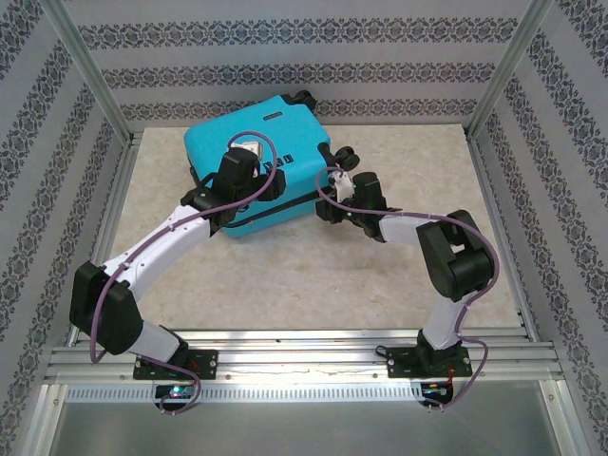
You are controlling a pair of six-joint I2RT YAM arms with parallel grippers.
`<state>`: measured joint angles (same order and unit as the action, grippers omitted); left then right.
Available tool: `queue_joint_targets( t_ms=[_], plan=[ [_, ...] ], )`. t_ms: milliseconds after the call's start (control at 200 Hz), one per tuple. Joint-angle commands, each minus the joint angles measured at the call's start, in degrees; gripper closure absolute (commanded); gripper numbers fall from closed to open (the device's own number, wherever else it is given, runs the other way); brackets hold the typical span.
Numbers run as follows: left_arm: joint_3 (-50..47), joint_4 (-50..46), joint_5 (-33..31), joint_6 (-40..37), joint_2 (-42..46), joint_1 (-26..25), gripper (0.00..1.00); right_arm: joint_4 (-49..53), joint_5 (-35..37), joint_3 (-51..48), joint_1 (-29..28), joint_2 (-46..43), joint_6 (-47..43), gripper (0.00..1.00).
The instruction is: Pack the luggage
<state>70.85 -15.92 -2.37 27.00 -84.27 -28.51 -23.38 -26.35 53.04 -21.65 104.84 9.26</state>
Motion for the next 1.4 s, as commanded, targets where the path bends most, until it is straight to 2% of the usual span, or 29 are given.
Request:
queue_joint_targets(
  t_ms=[0,425,530,714,779,949,1089,1244,1394],
  plan=[
    [1.5,-3.3,0.8,0.4,0.3,-0.6,0.31,-2.4,0.8,-0.9,-0.6,1.1,1.2,0.70],
    [1.5,-3.5,0.7,0.5,0.4,-0.8,0.31,-5.5,5.4,1.5,-0.3,1.8,6.2,0.66],
    [1.2,-3.2,1.0,0.8,0.4,-1.0,0.31,-5.3,6.0,2.6,-0.3,1.9,7.8,0.75],
    [0.9,-2.4,1.7,1.3,-0.2,-1.7,0.31,-7.5,5.2,1.3,-0.6,0.4,9.5,1.00],
    [1.3,-2.2,2.3,0.7,-0.4,-1.9,0.31,-8.5,4.0,0.3,-0.6,-0.4,8.5,1.00],
    [4.0,0.2,5.6,-4.2,-1.0,-2.3,0.30,-10.0,1.1,-1.7,-0.2,-0.9,5.8,1.00],
    [8.7,1.6,7.4,-9.3,-3.4,-2.5,0.29,-12.1,0.7,-2.5,1.5,0.0,8.3,1.00],
    [11.7,7.9,10.4,-15.8,-8.7,-2.5,0.27,-16.7,-2.8,-3.5,2.1,0.7,10.3,1.00],
    [20.1,7.0,9.9,-19.8,-15.9,-2.5,0.26,-17.5,-3.5,-3.5,1.9,1.0,10.8,1.00]
  ],
)
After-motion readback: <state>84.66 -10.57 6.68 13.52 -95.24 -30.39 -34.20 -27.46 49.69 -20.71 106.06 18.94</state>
